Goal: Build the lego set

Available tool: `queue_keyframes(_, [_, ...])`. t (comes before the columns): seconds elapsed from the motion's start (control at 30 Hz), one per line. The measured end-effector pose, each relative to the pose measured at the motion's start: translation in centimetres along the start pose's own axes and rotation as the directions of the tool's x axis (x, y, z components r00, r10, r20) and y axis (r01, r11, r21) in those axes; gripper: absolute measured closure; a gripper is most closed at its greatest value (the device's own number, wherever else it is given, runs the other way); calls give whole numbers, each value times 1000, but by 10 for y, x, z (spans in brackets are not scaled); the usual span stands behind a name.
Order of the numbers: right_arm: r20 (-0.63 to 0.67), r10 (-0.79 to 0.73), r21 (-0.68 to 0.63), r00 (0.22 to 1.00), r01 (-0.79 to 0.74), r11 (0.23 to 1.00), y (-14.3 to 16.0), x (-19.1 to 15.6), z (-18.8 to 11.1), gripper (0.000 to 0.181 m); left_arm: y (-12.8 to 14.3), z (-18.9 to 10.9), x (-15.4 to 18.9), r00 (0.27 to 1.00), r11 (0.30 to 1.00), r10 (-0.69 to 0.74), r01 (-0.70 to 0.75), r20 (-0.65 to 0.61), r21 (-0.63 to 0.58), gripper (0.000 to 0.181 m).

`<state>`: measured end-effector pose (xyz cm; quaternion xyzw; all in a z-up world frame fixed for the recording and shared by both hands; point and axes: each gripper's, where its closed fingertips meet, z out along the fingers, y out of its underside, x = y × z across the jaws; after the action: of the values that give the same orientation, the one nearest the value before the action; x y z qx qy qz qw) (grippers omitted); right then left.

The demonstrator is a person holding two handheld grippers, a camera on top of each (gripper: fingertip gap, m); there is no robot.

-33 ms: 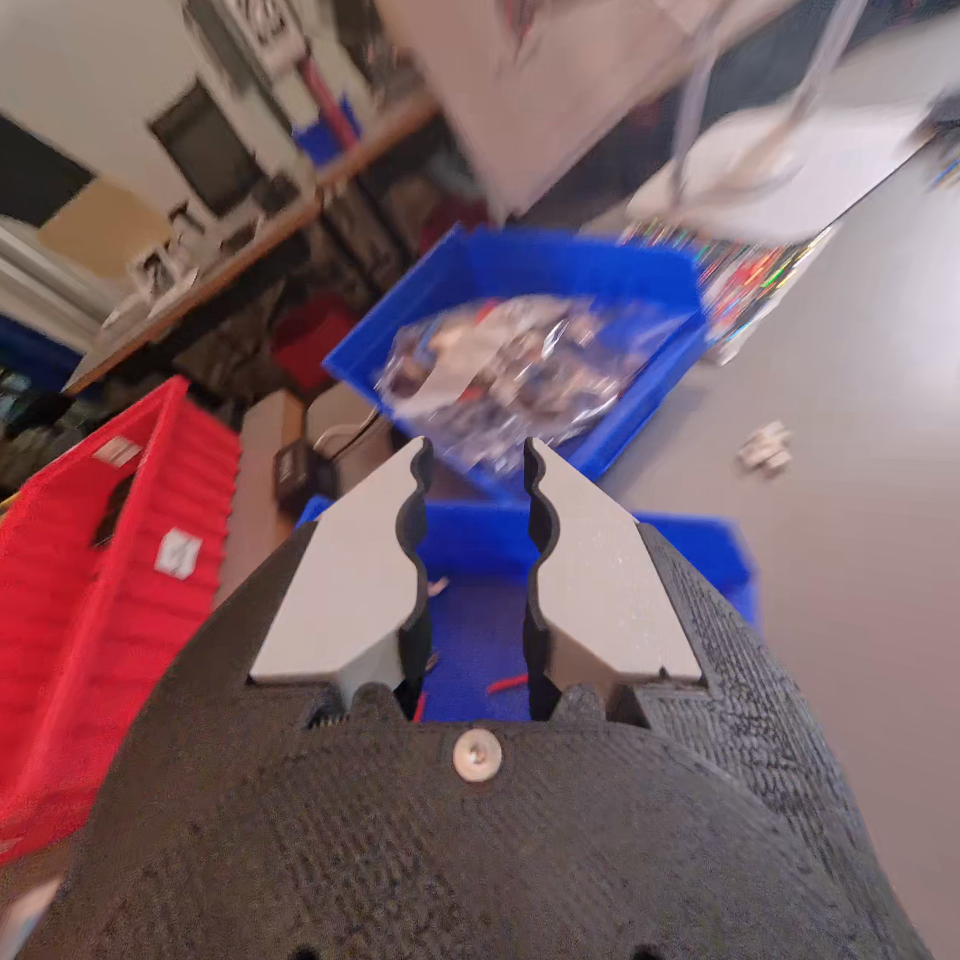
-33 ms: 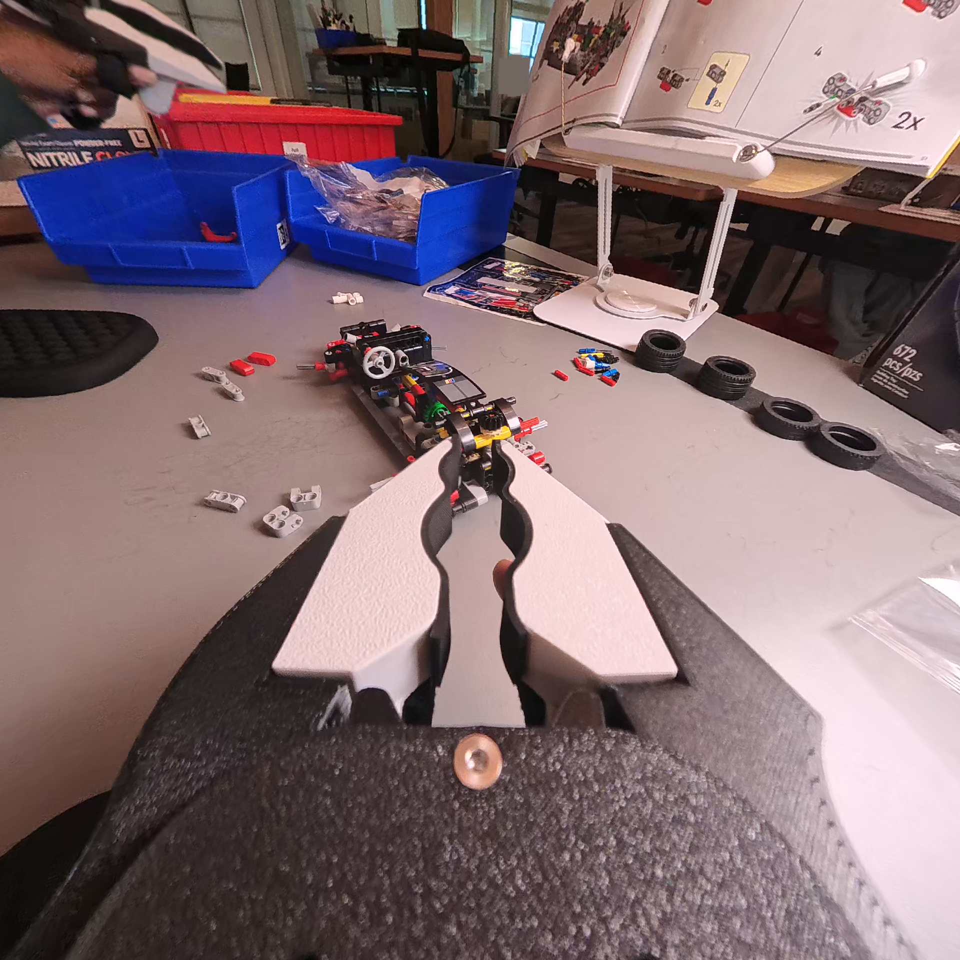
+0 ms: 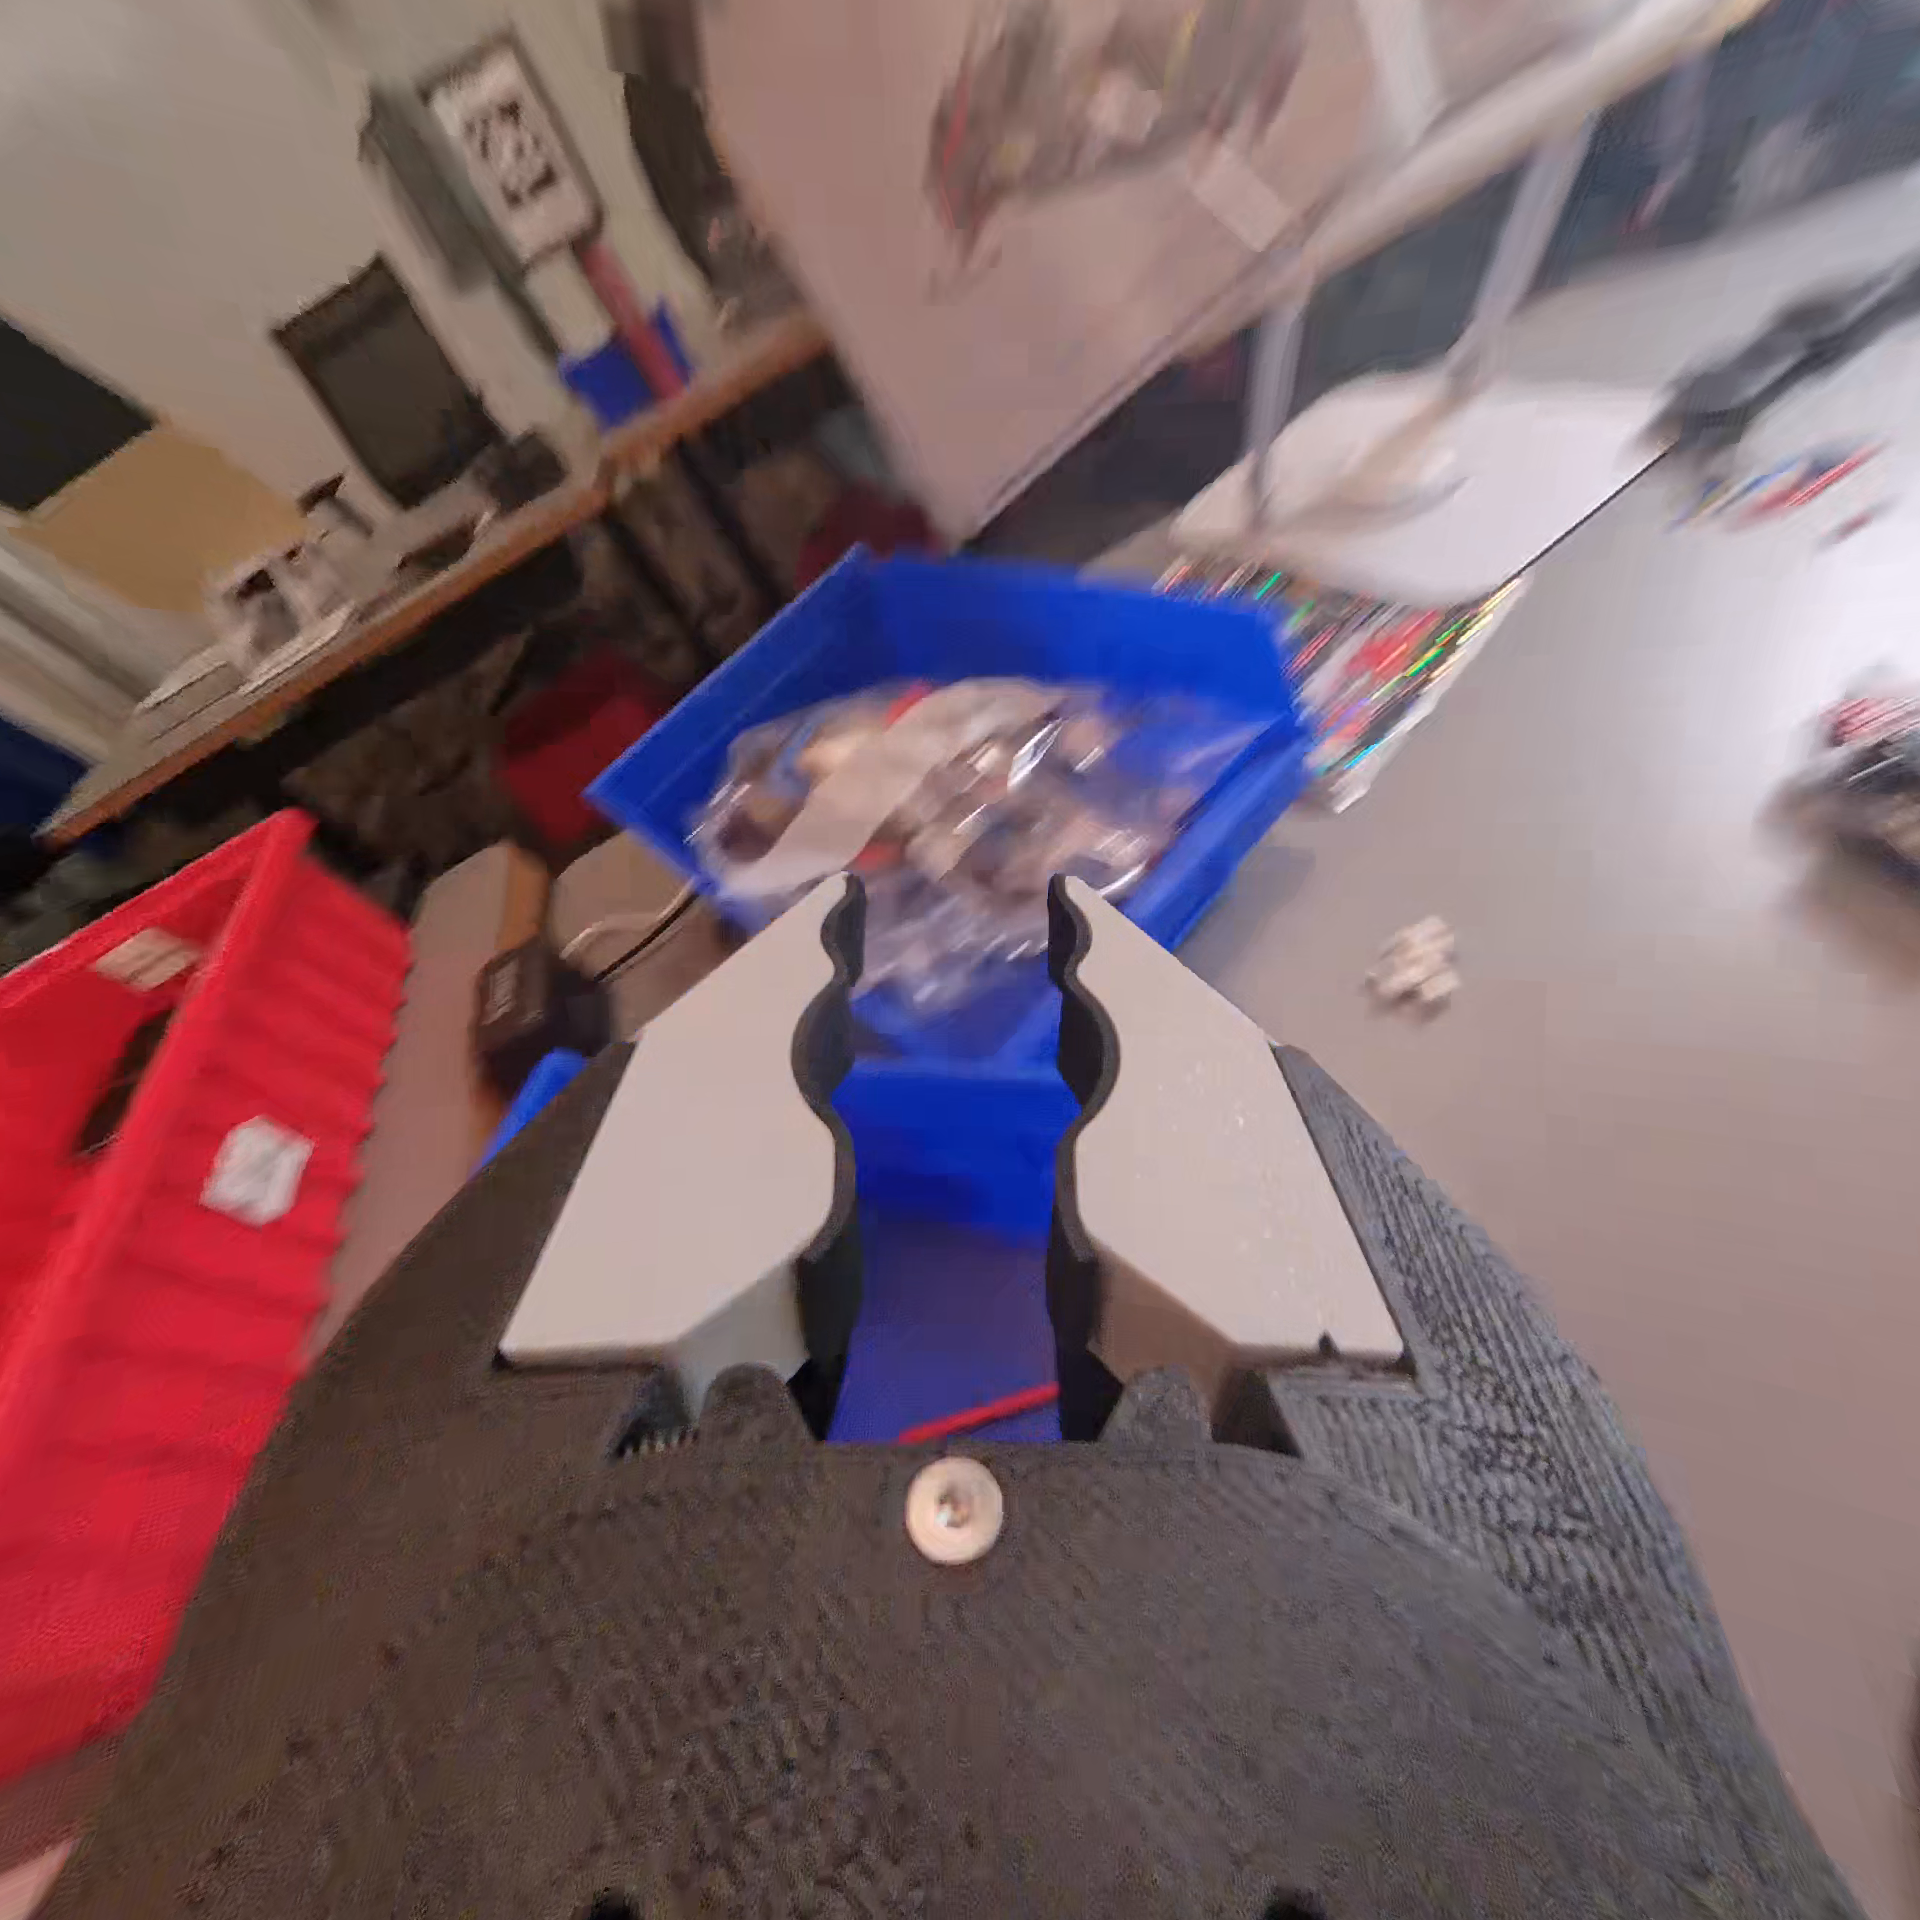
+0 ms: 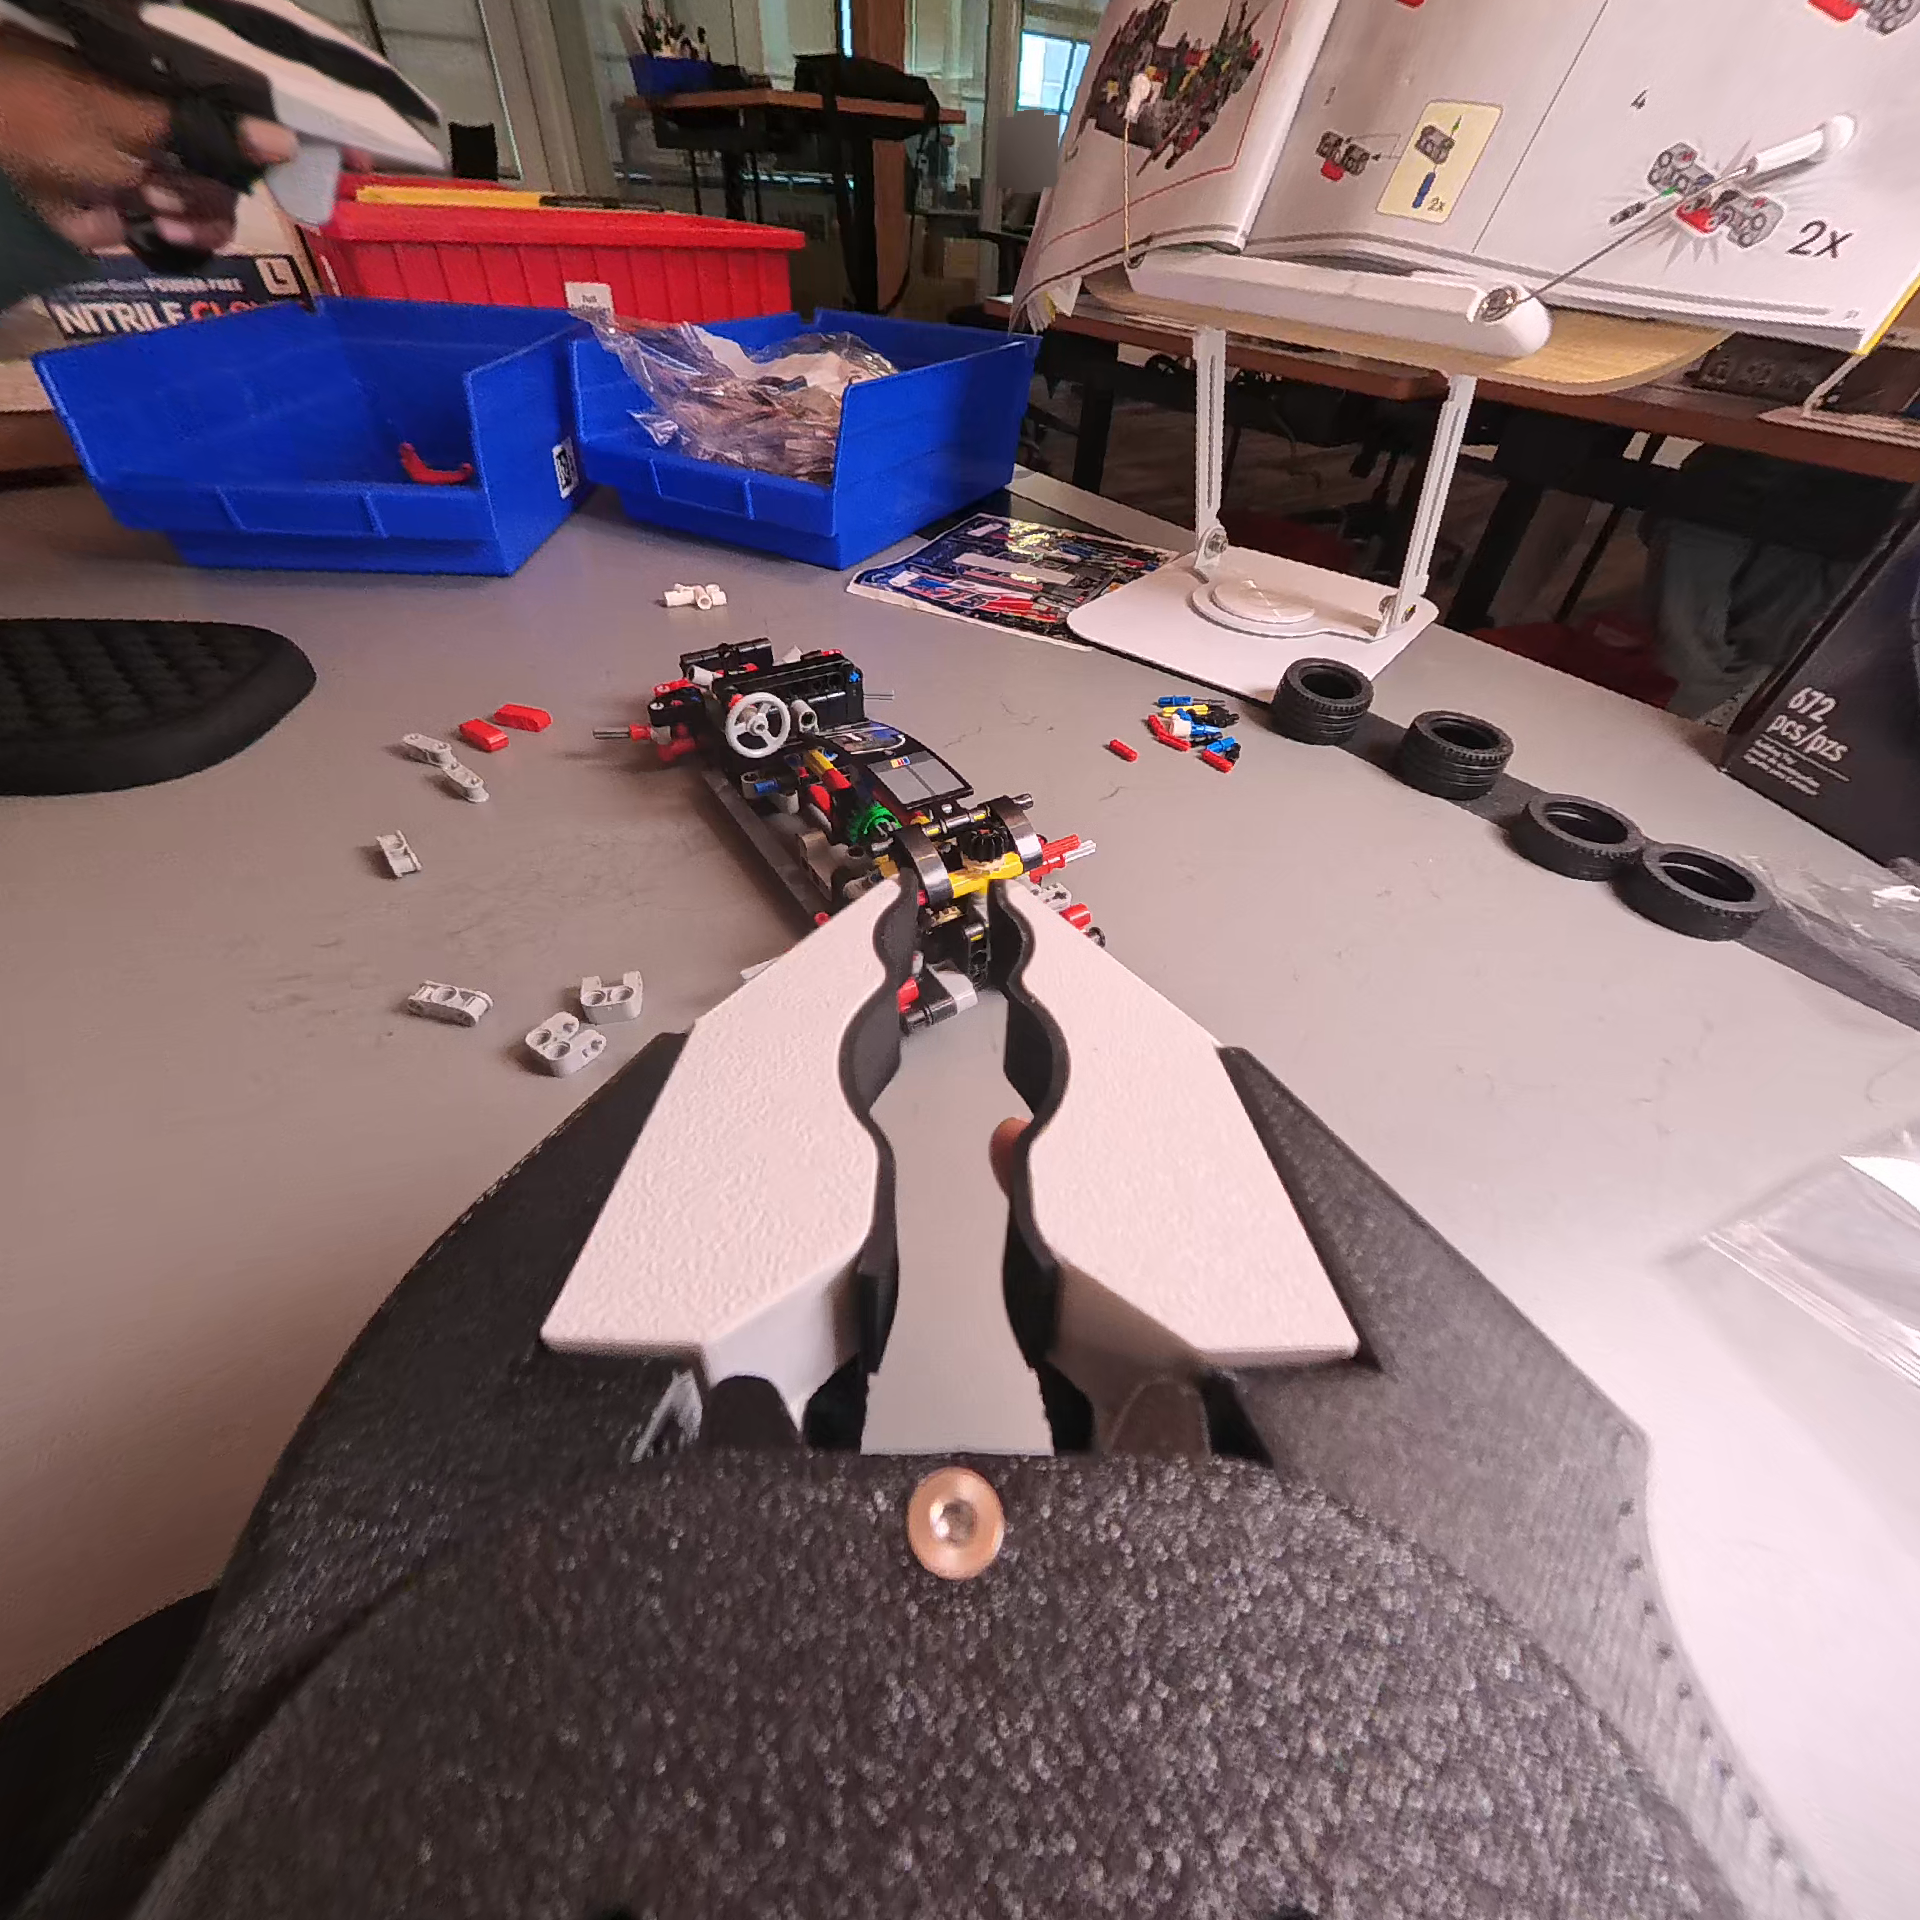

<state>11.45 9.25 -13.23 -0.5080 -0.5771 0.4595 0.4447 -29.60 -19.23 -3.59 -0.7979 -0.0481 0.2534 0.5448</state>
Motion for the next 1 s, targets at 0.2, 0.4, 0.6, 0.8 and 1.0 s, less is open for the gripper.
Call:
queue_keyframes(0.2, [-3,5,-6,1000,-5,1000,-1,-3,5,164,-39,16,114,954,945,-168,227,-248,234,153])
queue_keyframes(0.4, [-7,-24,-12,1000,24,1000,0,-5,7,164,-4,71,189,890,919,-293,364,-349,155,162])
queue_keyframes(0.6, [-105,-17,18,994,19,1000,-3,16,1,165,10,75,206,885,943,-242,311,-397,119,160])
queue_keyframes(0.8, [-151,-44,-67,988,34,997,-4,50,39,169,10,72,215,895,959,-180,251,-408,129,159])
queue_keyframes(1.0, [-3,-159,-283,987,152,947,6,86,136,164,10,68,221,910,973,-106,179,-400,149,159])
